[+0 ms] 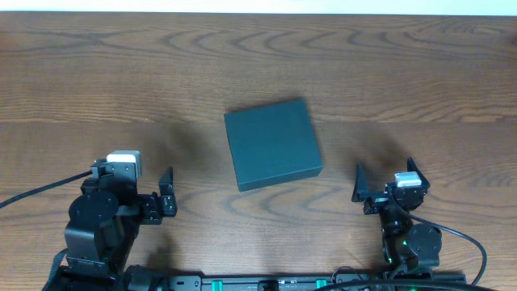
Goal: Pack container
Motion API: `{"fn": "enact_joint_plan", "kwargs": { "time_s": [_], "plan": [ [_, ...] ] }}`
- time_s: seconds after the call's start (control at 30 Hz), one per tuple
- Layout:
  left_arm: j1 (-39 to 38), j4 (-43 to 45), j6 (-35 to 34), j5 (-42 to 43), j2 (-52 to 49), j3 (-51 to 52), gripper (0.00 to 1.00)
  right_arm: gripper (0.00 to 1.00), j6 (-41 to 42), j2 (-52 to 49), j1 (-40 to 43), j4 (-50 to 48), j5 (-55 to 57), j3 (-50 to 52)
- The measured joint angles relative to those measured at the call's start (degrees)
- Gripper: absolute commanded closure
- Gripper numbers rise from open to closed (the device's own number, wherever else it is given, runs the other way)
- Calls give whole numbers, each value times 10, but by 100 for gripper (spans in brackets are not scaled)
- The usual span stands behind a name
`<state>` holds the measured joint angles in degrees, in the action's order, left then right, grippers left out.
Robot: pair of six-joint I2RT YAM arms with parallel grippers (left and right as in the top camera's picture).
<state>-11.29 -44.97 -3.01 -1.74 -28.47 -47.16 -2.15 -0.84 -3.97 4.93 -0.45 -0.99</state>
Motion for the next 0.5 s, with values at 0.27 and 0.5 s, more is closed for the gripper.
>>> {"fn": "enact_joint_plan", "kwargs": {
  "time_s": [0.27, 0.5],
  "plan": [
    [0, 0, 3, -2, 0, 0, 1, 1, 0, 0, 0, 0, 0, 0],
    [16, -27, 31, -10, 18, 1, 1, 1, 0, 0, 0, 0, 0, 0]
  ]
}}
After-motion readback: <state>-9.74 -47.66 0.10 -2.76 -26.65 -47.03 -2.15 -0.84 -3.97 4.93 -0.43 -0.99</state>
